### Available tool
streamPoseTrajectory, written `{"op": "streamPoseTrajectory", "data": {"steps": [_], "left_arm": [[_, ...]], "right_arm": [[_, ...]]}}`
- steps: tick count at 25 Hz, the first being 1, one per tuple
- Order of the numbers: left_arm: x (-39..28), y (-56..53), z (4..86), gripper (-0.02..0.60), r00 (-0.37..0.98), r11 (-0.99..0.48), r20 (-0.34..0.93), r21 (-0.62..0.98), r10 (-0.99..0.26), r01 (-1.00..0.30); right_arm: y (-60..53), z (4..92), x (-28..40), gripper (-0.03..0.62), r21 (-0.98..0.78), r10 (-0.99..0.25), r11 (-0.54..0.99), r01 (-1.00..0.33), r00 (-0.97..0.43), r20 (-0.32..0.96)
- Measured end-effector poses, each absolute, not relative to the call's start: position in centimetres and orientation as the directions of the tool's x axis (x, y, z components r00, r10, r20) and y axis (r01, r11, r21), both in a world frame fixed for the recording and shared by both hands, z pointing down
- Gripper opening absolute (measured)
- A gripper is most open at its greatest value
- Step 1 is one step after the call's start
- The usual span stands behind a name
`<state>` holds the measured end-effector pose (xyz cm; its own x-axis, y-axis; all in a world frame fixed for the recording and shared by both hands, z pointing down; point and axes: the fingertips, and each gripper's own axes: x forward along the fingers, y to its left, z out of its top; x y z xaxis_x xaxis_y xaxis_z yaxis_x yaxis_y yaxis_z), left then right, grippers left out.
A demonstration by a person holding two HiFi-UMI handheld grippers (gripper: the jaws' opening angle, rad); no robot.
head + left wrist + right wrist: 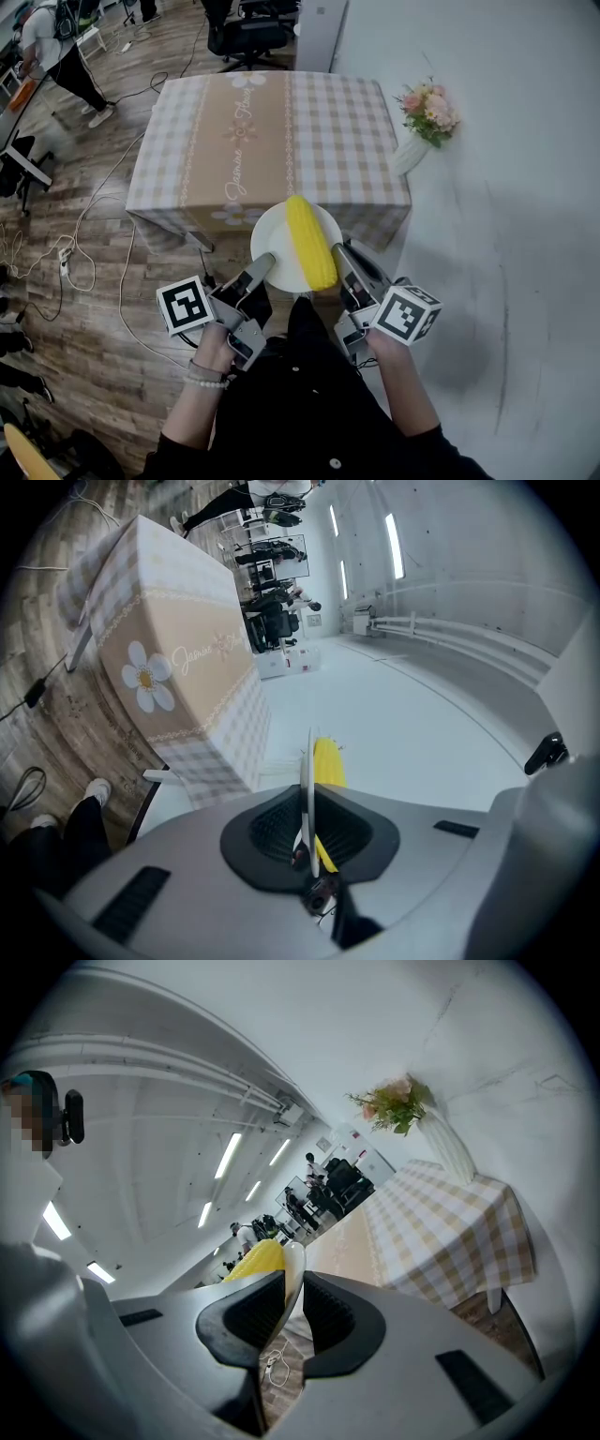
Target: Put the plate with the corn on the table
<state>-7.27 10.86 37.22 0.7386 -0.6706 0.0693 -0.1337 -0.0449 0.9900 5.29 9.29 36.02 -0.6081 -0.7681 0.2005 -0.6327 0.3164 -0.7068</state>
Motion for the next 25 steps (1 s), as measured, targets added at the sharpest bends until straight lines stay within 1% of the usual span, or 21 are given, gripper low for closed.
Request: {"op": "streamPoseTrajectory", "data": {"steps": [16,22,25], "left_arm": [[-6.2,3.5,37.0,0.034,0.704,-0.04,0.07,0.99,-0.707,-0.138],[-6.2,3.5,37.2,0.034,0.69,-0.032,0.061,0.992,-0.722,-0.122],[-5.8,0.5,37.3,0.034,0.675,-0.025,0.066,0.992,-0.735,-0.125]], "right_arm": [[1.1,36.3,6.2,0.089,-0.716,-0.729,0.34,-0.61,-0.652,0.209],[0.9,36.1,6.1,0.089,-0.711,-0.717,0.356,-0.606,-0.665,0.207],[-2.4,36.1,6.5,0.089,-0.71,-0.701,0.369,-0.6,-0.681,0.211]]}}
